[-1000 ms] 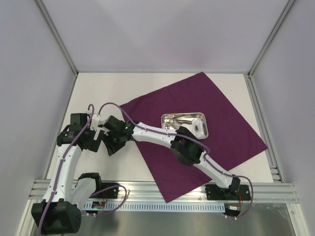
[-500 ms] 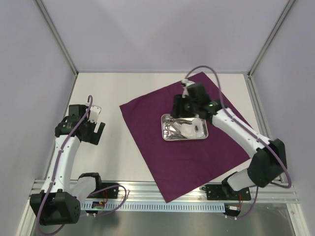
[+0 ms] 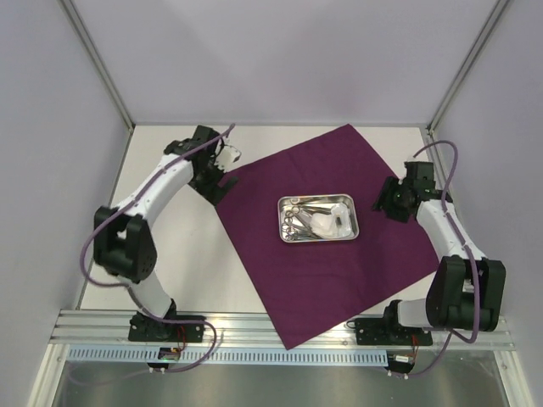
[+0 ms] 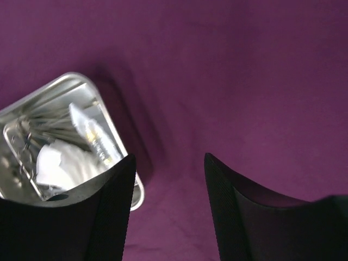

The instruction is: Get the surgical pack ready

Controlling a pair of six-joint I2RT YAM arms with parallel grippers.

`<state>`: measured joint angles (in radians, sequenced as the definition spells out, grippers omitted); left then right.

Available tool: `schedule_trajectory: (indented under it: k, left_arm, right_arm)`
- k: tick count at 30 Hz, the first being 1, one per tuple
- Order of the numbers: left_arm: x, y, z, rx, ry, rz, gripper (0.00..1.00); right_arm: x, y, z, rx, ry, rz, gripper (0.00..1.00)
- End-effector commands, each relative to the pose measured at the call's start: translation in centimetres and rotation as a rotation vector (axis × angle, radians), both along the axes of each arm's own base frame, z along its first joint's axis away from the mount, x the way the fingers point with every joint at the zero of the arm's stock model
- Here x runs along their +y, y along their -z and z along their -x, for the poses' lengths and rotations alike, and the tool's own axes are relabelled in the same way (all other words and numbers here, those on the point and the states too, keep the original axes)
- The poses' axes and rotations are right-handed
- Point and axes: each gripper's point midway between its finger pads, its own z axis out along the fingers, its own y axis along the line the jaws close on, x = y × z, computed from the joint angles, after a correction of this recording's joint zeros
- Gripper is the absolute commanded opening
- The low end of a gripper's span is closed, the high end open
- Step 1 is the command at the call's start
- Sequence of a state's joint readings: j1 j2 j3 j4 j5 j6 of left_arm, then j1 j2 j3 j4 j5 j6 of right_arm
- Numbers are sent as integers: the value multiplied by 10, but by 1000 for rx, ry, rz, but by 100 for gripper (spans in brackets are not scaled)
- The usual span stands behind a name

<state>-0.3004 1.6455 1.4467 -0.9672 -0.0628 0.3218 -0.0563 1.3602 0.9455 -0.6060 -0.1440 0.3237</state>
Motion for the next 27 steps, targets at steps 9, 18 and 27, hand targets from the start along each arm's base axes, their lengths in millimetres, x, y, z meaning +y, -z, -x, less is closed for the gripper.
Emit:
schedule_trajectory:
  k: [9,18,27]
  left_arm:
    - [-32,118,-73,191,-36,-226,100]
    - [-35,143,-72,253,0,-235,39]
    - [-3,136,-77,257,-60,-215,0]
  right_arm:
    - [-77,30,-5,2,231,83,56]
    - [-61,30,-9,-19,180,12,52]
    - [-8,20,-8,-15,-1,-48,51]
